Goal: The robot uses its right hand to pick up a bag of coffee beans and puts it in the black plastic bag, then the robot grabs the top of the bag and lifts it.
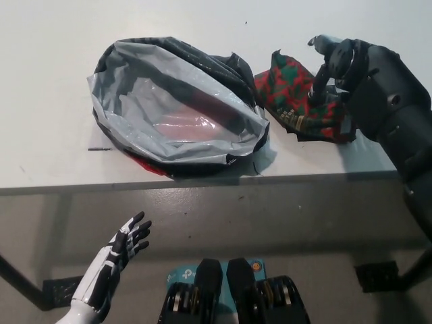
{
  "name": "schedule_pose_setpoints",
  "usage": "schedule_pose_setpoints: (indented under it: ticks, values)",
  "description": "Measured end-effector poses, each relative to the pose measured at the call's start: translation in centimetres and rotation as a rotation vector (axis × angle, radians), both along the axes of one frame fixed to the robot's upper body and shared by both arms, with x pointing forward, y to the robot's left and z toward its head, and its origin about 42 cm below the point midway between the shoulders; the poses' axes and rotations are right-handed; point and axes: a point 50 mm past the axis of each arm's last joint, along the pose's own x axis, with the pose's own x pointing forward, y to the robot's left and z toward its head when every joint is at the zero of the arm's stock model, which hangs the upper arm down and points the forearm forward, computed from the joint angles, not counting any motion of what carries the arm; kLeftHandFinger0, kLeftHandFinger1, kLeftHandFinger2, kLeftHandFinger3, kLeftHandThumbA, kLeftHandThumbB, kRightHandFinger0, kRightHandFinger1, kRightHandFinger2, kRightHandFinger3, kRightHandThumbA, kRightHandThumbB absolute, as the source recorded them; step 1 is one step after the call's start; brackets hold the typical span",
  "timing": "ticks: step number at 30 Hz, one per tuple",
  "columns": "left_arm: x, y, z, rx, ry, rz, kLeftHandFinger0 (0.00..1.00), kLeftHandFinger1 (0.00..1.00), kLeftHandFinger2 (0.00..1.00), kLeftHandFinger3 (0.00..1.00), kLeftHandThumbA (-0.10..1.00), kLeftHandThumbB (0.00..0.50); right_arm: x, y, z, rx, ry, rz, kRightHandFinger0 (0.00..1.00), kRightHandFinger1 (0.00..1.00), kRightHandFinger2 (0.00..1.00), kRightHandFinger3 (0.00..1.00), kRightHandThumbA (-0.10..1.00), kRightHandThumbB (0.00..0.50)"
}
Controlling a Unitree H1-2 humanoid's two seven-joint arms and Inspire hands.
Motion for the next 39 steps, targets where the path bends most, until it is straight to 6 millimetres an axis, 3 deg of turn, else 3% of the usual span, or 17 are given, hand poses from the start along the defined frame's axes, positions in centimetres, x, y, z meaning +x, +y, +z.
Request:
schedule_pose_setpoints:
  ticks: [15, 24, 30, 39]
  values:
    - [0.0, 0.0, 0.0, 0.010, 0.001, -0.012, 1.00, 1.00, 1.00, 1.00, 0.96, 0.214, 0.0, -0.7, -1.2, 0.231, 0.077, 0.020, 1.00, 1.00, 1.00, 1.00, 0.99, 0.500]
    - [-0.1, 0.0, 0.0, 0.019, 0.002, -0.016, 1.00, 1.00, 1.00, 1.00, 0.97, 0.231, -0.4, -1.6, -3.9, 0.120, 0.147, 0.003, 1.00, 1.00, 1.00, 1.00, 0.94, 0.500]
    - [-0.1, -0.1, 0.0, 0.025, 0.000, -0.018, 1.00, 1.00, 1.00, 1.00, 0.96, 0.258, -0.9, -1.5, -5.6, 0.008, 0.170, 0.009, 1.00, 1.00, 1.00, 1.00, 1.00, 0.500]
    - [0.4, -0.2, 0.4, 0.030, -0.016, -0.023, 1.00, 1.00, 1.00, 1.00, 0.88, 0.243, -1.0, -1.5, -6.0, 0.074, 0.206, 0.040, 1.00, 1.00, 1.00, 1.00, 1.00, 0.484]
